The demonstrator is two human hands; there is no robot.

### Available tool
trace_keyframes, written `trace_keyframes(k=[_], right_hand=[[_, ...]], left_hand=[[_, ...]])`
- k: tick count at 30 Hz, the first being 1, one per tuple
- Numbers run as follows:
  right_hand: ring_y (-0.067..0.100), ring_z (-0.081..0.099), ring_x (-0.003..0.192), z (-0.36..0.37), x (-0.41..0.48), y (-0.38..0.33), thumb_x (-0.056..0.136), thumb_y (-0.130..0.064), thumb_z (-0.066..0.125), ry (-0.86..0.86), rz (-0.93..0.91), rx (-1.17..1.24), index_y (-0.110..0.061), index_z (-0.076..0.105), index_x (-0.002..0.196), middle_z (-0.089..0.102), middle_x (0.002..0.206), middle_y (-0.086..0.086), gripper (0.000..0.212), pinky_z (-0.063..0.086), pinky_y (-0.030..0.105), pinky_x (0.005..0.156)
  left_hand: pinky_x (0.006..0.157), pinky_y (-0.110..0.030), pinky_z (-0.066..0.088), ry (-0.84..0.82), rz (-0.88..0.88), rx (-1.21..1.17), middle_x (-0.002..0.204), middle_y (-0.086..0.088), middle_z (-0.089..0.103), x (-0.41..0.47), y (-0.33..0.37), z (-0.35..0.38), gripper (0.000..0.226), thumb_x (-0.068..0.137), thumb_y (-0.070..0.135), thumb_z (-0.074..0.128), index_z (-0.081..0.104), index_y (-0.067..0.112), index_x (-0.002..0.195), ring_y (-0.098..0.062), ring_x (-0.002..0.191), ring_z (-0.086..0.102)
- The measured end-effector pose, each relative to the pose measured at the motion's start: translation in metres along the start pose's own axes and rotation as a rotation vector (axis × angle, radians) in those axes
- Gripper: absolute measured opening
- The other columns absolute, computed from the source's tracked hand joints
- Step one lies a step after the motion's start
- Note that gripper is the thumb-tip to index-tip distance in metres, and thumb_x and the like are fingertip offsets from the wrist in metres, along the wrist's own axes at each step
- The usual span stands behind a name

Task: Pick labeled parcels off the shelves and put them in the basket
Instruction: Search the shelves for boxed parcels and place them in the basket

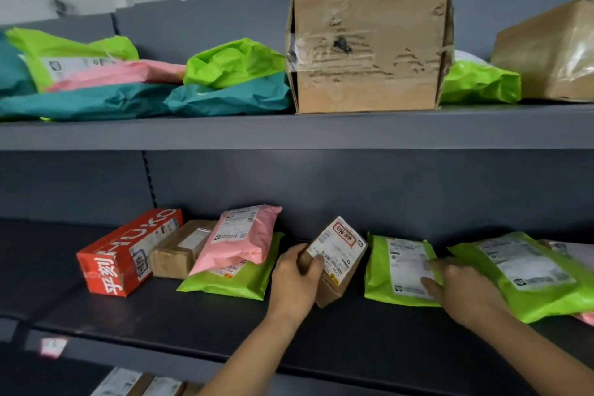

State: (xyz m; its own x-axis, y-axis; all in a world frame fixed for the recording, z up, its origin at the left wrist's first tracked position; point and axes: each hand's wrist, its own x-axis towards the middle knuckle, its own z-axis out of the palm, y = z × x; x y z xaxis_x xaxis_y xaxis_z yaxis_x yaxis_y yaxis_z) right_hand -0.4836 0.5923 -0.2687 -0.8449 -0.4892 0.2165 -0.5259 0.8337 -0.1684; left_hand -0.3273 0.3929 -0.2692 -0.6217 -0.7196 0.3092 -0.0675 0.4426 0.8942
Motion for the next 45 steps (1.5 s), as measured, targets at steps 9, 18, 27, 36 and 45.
trace_keyframes(k=[9, 18, 27, 36, 45], right_hand=[[0.015, 0.055, 0.11, -0.017, -0.011, -0.12, 0.088, -0.037, 0.062, -0.317, -0.067, 1.142, -0.033, 0.017, 0.148, 0.047, 0.136, -0.004, 0.074, 0.043, 0.033, 0.1], [0.013, 0.05, 0.122, -0.008, -0.011, -0.206, 0.09, -0.036, 0.059, -0.201, -0.501, 0.756, -0.036, 0.018, 0.148, 0.031, 0.149, -0.005, 0.071, 0.04, 0.027, 0.103], [0.026, 0.018, 0.138, 0.022, 0.021, -0.261, 0.088, -0.041, 0.058, -0.12, -0.602, 0.175, -0.031, 0.011, 0.15, 0.006, 0.156, -0.006, 0.079, 0.032, 0.043, 0.109], [0.028, 0.053, 0.115, 0.051, 0.04, -0.261, 0.098, -0.019, 0.039, -0.053, -0.577, 0.013, -0.036, 0.009, 0.15, 0.039, 0.141, 0.005, 0.062, 0.049, 0.037, 0.089], [0.025, 0.056, 0.116, 0.028, 0.031, -0.167, 0.096, -0.028, 0.042, -0.023, -0.505, -0.164, -0.043, 0.02, 0.146, 0.044, 0.142, -0.002, 0.057, 0.048, 0.036, 0.091]], left_hand=[[0.096, -0.028, 0.049, 0.031, -0.041, -0.16, 0.118, 0.005, 0.063, -0.006, 0.001, -0.031, 0.05, 0.081, 0.032, 0.069, 0.052, 0.027, 0.128, -0.007, 0.109, 0.059], [0.089, -0.027, 0.051, 0.212, -0.022, -0.321, 0.113, 0.01, 0.066, -0.01, -0.014, -0.126, 0.041, 0.086, 0.015, 0.065, 0.053, 0.027, 0.124, -0.002, 0.102, 0.062], [0.09, -0.045, 0.052, 0.454, -0.135, -0.305, 0.109, 0.003, 0.067, -0.017, -0.064, -0.224, 0.038, 0.09, 0.02, 0.061, 0.053, 0.029, 0.126, -0.017, 0.098, 0.066], [0.088, -0.047, 0.053, 0.371, -0.205, -0.289, 0.107, 0.002, 0.067, -0.016, -0.088, -0.228, 0.044, 0.089, 0.021, 0.062, 0.049, 0.023, 0.131, -0.018, 0.095, 0.067], [0.092, -0.046, 0.051, 0.377, -0.155, -0.368, 0.117, 0.007, 0.063, 0.001, -0.079, -0.203, 0.042, 0.091, 0.022, 0.06, 0.049, 0.033, 0.13, -0.016, 0.105, 0.063]])
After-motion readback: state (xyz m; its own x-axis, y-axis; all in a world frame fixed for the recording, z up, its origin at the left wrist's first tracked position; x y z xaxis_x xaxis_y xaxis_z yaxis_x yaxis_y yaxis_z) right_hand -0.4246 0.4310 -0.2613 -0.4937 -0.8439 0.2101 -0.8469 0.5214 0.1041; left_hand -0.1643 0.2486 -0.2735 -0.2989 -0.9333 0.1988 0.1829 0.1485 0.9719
